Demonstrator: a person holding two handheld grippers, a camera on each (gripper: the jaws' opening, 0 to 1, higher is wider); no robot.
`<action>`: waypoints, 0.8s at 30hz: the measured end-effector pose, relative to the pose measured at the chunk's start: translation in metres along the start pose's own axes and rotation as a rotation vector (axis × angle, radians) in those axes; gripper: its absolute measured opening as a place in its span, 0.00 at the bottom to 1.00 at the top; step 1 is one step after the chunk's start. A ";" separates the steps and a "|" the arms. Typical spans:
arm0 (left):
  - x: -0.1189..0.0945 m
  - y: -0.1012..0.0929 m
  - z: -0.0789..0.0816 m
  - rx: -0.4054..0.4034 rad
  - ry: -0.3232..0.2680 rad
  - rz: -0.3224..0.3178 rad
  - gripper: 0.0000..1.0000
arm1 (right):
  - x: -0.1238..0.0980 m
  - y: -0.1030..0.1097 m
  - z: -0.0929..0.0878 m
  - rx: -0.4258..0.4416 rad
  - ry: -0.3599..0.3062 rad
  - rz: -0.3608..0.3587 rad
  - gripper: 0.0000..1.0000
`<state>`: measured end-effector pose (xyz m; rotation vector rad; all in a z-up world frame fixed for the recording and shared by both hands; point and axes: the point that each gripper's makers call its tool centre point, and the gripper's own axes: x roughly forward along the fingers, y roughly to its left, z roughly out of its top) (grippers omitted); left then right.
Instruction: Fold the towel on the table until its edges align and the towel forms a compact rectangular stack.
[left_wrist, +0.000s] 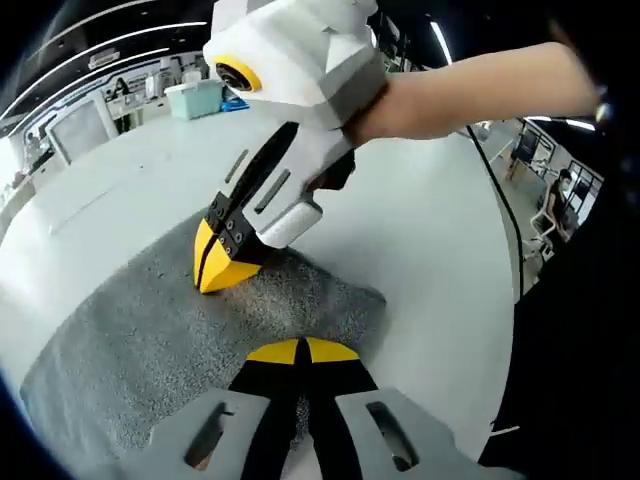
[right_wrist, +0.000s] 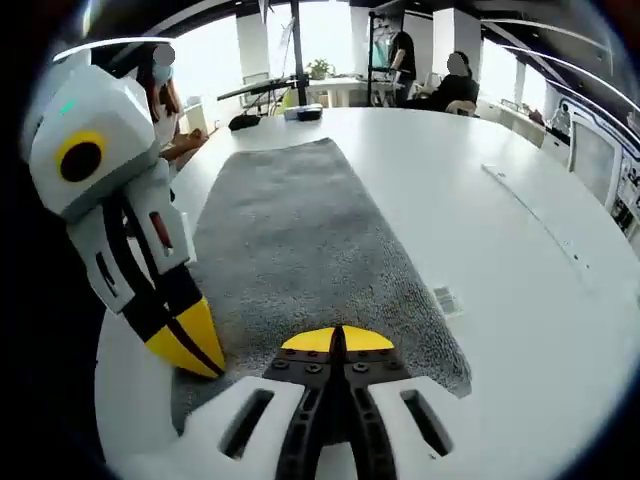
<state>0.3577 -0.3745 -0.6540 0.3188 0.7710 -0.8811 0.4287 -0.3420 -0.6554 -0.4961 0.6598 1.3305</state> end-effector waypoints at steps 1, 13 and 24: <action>0.001 -0.001 -0.001 -0.005 0.010 0.023 0.01 | 0.000 0.001 0.000 0.014 0.006 -0.002 0.00; 0.002 -0.012 0.001 0.400 0.112 -0.061 0.01 | 0.014 0.012 0.005 -0.141 0.320 0.018 0.00; 0.001 -0.015 -0.002 0.586 0.111 -0.036 0.01 | 0.015 0.011 0.003 -0.067 0.501 0.029 0.00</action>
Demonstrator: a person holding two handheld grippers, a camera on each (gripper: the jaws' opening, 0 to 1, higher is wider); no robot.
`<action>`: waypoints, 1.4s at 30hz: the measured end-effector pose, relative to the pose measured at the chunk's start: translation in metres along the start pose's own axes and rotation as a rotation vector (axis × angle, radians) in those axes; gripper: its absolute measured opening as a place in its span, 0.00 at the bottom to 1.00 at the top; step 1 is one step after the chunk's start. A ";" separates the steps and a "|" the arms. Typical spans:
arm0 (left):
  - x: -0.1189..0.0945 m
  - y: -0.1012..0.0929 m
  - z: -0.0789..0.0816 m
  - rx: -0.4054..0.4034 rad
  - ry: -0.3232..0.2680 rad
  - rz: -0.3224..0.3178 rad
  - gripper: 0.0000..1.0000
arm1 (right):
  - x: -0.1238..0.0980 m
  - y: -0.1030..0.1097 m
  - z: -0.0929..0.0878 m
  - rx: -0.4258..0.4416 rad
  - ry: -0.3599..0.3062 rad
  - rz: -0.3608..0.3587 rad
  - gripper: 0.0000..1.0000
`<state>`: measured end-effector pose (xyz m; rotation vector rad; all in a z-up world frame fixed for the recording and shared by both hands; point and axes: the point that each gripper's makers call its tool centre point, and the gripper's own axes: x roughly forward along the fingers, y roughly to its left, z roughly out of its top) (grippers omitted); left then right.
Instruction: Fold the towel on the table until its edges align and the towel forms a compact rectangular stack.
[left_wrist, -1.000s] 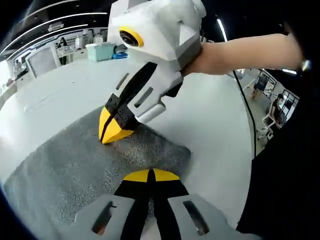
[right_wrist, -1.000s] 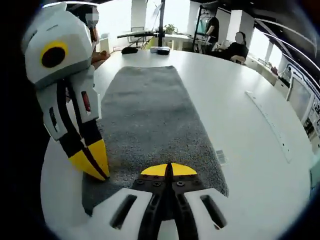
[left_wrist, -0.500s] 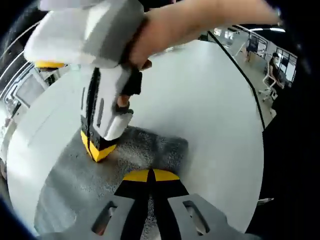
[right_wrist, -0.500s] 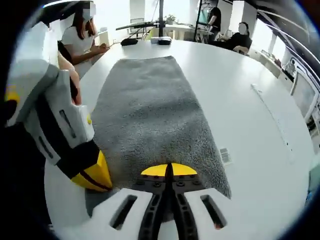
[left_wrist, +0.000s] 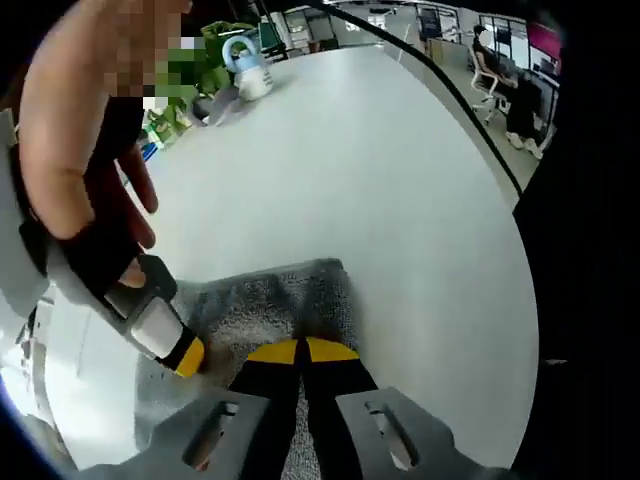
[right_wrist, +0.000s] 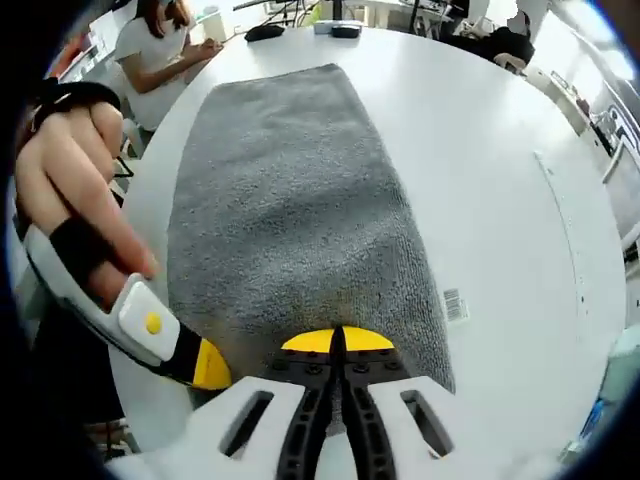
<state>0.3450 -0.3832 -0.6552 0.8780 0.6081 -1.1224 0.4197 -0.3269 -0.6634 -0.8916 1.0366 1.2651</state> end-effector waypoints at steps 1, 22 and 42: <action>-0.001 0.000 -0.001 0.027 0.012 0.000 0.01 | 0.000 0.000 0.000 0.033 0.014 0.003 0.00; -0.023 -0.002 -0.035 0.072 0.099 -0.048 0.01 | -0.002 -0.001 -0.010 0.312 0.074 0.034 0.00; -0.031 -0.001 -0.047 -0.114 0.080 -0.057 0.01 | -0.007 0.014 -0.025 0.251 0.023 0.034 0.00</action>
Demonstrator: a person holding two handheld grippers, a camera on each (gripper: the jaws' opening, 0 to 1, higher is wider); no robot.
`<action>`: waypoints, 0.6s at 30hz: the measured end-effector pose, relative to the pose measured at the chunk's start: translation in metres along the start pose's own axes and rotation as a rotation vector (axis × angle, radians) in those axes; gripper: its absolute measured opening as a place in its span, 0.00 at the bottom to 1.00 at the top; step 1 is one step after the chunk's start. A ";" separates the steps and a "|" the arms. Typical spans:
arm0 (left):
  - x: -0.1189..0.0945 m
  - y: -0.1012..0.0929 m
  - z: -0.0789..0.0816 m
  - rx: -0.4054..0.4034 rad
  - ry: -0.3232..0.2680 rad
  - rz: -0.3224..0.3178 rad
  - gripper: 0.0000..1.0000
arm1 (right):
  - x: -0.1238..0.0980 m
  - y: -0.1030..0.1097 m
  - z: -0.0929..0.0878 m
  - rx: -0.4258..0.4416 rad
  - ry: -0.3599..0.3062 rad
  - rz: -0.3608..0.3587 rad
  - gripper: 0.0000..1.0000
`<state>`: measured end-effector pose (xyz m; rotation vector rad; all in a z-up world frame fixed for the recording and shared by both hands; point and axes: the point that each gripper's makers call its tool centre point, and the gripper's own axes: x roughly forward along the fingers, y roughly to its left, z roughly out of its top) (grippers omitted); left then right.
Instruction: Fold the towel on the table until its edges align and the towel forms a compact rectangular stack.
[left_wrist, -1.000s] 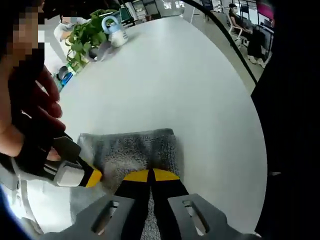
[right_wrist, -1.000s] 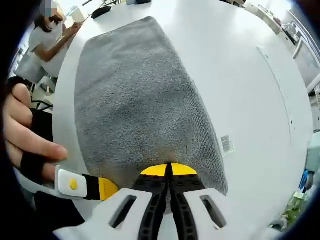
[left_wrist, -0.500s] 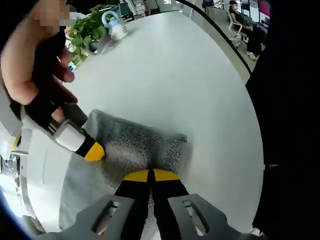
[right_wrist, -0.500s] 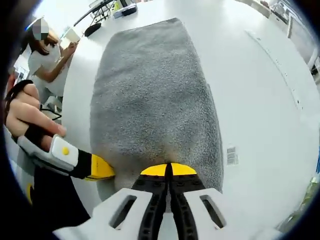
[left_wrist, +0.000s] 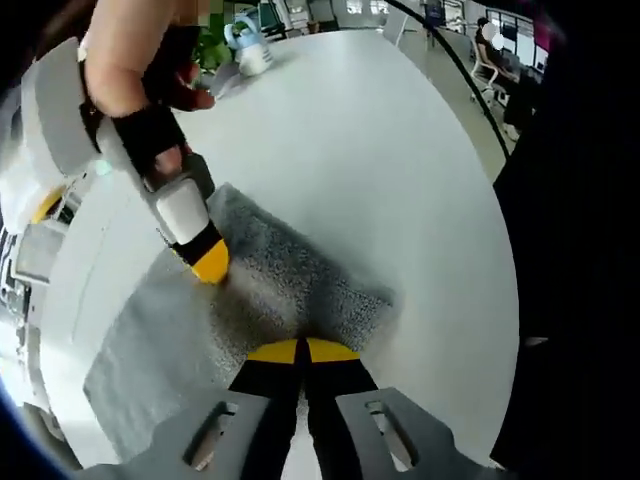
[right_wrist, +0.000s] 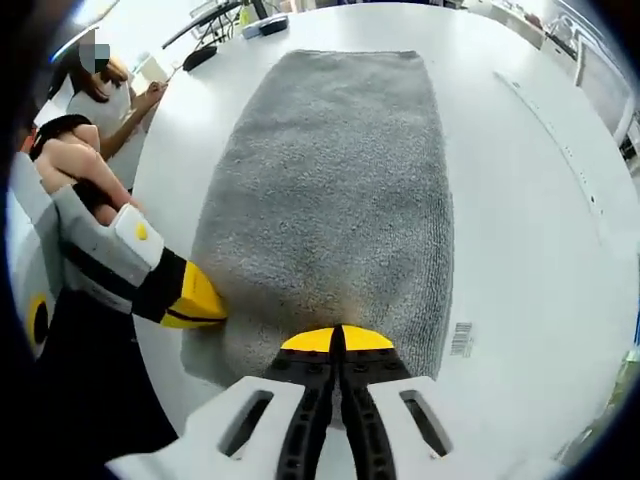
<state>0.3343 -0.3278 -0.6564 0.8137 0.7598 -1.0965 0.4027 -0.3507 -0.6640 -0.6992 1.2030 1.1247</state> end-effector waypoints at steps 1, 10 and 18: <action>-0.001 0.001 -0.001 -0.003 0.003 -0.002 0.01 | 0.000 0.000 0.000 0.000 0.001 -0.001 0.00; -0.004 0.003 -0.008 -0.065 0.022 -0.003 0.01 | -0.001 0.007 -0.007 0.001 0.002 -0.019 0.00; -0.007 0.004 -0.013 -0.014 0.070 0.030 0.01 | -0.001 0.012 -0.011 -0.040 0.028 -0.047 0.00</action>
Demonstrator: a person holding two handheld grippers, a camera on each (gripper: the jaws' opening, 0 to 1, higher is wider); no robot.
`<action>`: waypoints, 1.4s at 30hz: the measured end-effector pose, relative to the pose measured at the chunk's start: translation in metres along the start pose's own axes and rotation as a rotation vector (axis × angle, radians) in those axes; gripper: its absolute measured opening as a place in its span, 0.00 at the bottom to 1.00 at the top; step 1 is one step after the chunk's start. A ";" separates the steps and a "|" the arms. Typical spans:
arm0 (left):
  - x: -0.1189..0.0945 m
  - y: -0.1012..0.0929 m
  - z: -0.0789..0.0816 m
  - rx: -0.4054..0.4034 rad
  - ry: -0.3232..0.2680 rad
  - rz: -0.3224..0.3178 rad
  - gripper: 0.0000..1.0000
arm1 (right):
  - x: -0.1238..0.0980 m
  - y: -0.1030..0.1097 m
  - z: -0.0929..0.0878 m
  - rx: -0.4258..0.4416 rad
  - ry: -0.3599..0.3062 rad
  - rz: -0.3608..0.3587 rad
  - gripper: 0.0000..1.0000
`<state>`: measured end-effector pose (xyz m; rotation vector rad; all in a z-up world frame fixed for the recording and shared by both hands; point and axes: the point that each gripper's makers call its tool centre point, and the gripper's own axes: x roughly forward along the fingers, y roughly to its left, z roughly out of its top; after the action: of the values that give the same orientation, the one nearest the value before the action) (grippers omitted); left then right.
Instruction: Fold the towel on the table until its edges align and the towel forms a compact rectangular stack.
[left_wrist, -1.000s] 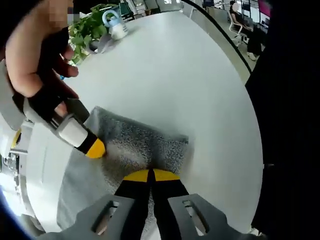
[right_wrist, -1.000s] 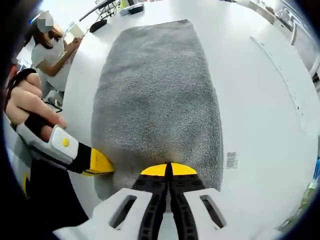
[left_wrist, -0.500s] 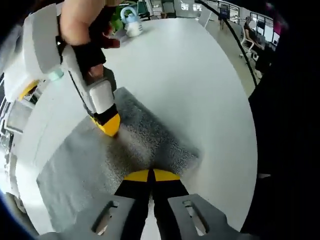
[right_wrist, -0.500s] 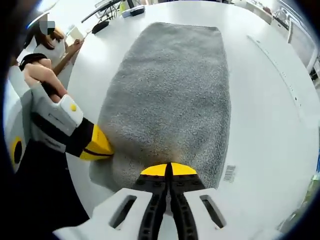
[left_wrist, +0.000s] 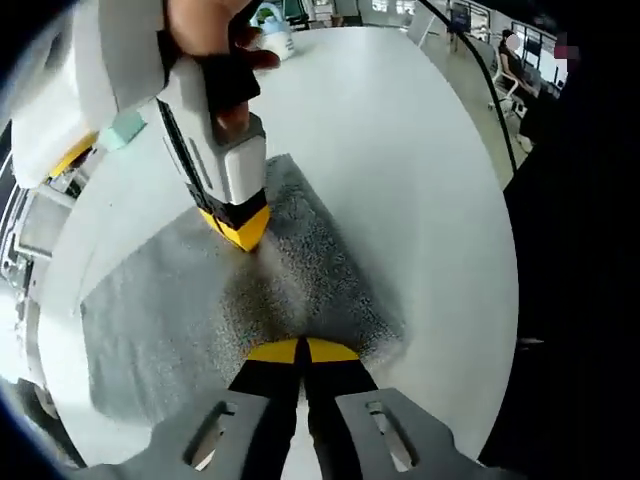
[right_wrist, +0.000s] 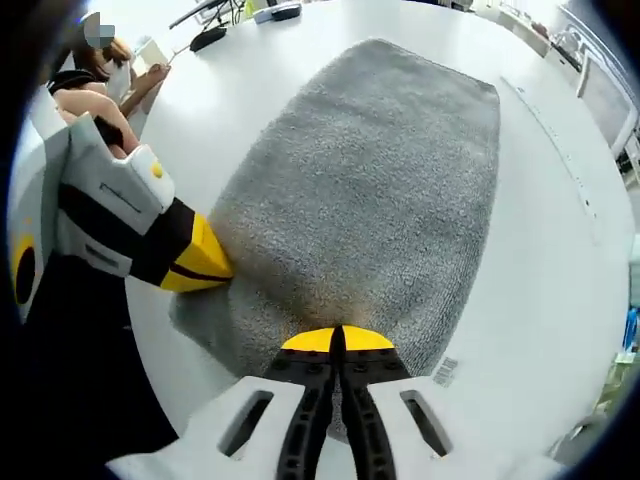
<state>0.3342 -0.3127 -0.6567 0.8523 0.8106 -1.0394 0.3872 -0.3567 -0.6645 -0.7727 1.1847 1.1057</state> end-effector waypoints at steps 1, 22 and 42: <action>0.000 0.000 -0.001 -0.010 0.000 0.001 0.01 | 0.000 0.000 0.000 0.002 -0.001 -0.001 0.00; -0.006 0.006 -0.014 -0.063 -0.027 0.021 0.01 | -0.001 0.019 -0.008 0.055 -0.054 0.007 0.00; -0.007 0.015 -0.021 -0.085 -0.041 0.026 0.01 | -0.002 0.025 -0.008 0.258 -0.191 0.041 0.00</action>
<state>0.3434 -0.2877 -0.6564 0.7651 0.8013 -0.9896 0.3605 -0.3570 -0.6630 -0.4365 1.1557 1.0116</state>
